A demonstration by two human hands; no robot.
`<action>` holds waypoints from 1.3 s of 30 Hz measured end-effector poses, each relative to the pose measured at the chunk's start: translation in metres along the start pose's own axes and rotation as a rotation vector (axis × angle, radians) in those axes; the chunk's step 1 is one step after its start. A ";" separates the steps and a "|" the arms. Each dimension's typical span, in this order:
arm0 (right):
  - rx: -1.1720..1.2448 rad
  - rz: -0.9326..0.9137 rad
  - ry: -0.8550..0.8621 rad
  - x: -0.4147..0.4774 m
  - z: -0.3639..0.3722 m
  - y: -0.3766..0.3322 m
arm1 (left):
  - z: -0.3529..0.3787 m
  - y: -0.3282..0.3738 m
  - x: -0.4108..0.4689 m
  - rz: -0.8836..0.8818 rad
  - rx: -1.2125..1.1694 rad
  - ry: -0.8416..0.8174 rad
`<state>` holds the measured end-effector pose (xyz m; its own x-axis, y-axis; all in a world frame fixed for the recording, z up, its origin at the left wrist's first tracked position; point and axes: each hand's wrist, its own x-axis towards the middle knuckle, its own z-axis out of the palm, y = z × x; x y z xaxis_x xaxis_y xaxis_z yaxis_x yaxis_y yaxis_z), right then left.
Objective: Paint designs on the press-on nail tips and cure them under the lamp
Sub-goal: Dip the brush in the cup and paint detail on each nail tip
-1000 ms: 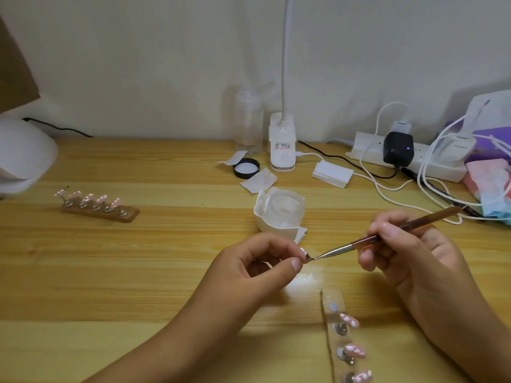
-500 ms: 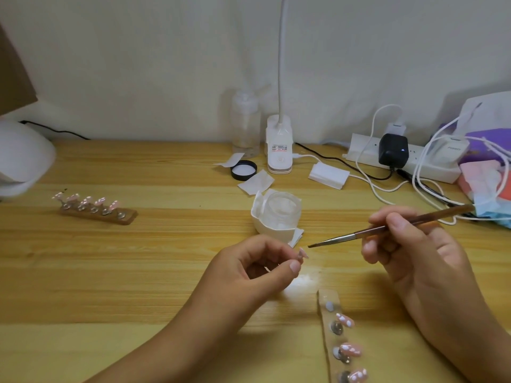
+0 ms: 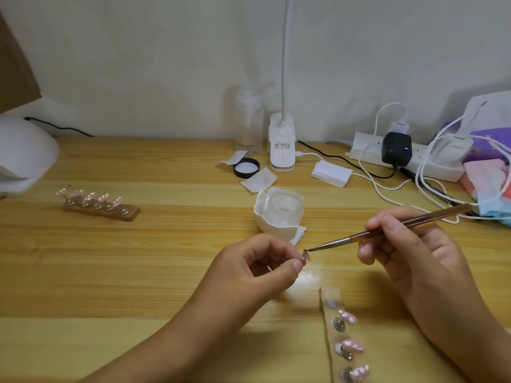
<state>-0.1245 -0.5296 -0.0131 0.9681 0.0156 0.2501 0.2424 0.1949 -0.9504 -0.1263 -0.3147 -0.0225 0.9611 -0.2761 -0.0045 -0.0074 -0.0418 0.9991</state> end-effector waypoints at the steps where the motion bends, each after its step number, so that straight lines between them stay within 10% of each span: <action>1: -0.003 0.003 -0.004 0.000 0.000 0.000 | 0.000 0.000 0.000 -0.003 0.000 0.002; 39: 0.037 0.028 -0.027 0.002 -0.004 0.002 | 0.000 -0.002 0.000 0.040 -0.008 -0.012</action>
<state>-0.1214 -0.5327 -0.0152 0.9724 0.0476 0.2284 0.2118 0.2301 -0.9498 -0.1262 -0.3149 -0.0241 0.9567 -0.2889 0.0351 -0.0434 -0.0224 0.9988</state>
